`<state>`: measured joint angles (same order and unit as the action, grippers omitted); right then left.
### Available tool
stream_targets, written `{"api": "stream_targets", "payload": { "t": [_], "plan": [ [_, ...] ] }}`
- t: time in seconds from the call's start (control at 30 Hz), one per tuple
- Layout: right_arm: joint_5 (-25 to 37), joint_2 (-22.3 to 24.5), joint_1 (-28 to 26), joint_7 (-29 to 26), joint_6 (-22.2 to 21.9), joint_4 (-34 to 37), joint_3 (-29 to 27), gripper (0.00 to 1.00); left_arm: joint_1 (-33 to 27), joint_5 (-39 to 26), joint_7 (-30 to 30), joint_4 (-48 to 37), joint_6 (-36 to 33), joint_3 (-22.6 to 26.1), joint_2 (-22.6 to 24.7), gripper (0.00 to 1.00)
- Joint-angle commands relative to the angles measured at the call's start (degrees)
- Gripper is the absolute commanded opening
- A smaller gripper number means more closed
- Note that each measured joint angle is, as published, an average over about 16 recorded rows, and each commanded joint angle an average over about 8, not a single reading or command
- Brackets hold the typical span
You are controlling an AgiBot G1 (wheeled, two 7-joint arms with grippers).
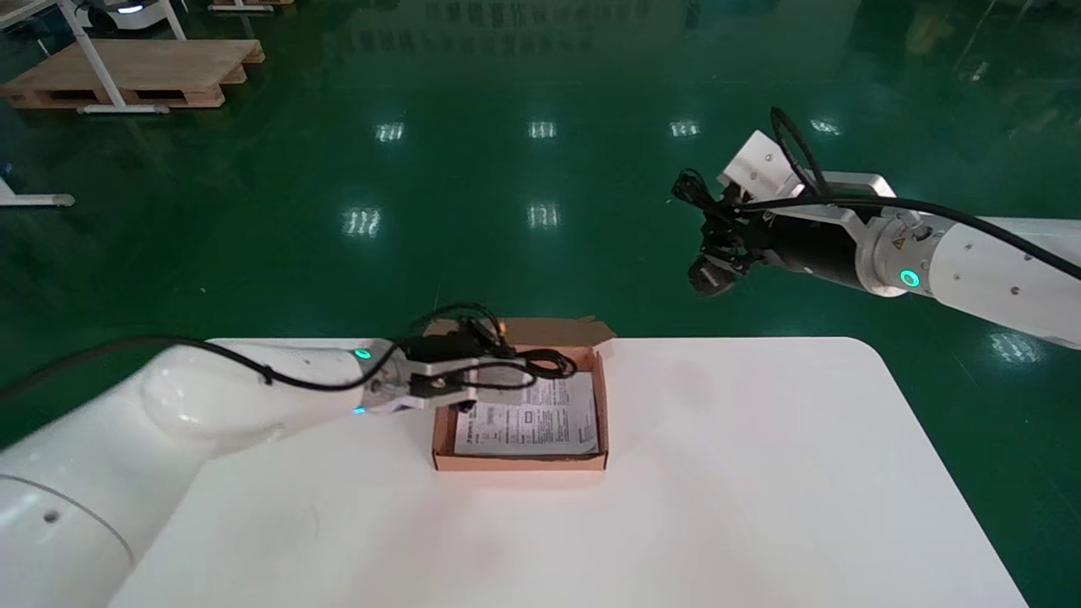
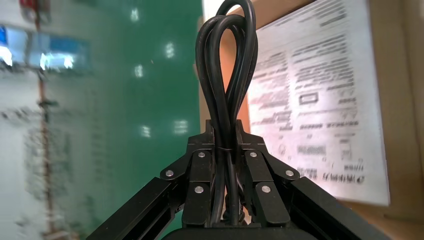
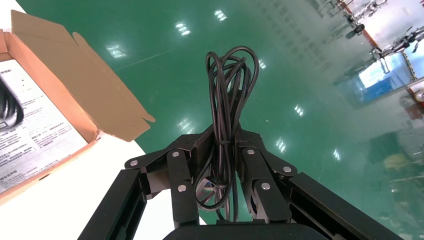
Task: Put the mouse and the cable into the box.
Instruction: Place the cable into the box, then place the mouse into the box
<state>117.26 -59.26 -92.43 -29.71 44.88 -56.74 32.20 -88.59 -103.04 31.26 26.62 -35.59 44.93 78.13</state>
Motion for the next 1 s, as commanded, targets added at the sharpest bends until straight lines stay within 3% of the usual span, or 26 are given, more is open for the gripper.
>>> {"api": "stream_targets", "payload": {
  "t": [0.03,0.37,0.4,0.63,0.67,1.0],
  "plan": [
    [0.0,0.0,0.0,0.0,0.0,0.0,0.0,0.00,1.8,-0.1,0.6,1.9,2.2,1.5,0.4,0.00],
    [0.0,0.0,0.0,0.0,0.0,0.0,0.0,0.00,3.6,3.1,0.2,4.1,7.9,11.5,0.3,0.00],
    [0.0,0.0,0.0,0.0,0.0,0.0,0.0,0.00,3.5,3.5,0.0,4.1,8.2,12.1,0.3,0.06],
    [0.0,0.0,0.0,0.0,0.0,0.0,0.0,0.00,3.3,6.3,-0.1,4.4,9.1,14.4,0.4,0.94],
    [0.0,0.0,0.0,0.0,0.0,0.0,0.0,0.00,3.3,6.5,-0.1,4.5,9.1,14.5,0.4,1.00],
    [0.0,0.0,0.0,0.0,0.0,0.0,0.0,0.00,3.3,6.0,-0.2,4.4,8.9,14.2,0.3,1.00]
  ]
}}
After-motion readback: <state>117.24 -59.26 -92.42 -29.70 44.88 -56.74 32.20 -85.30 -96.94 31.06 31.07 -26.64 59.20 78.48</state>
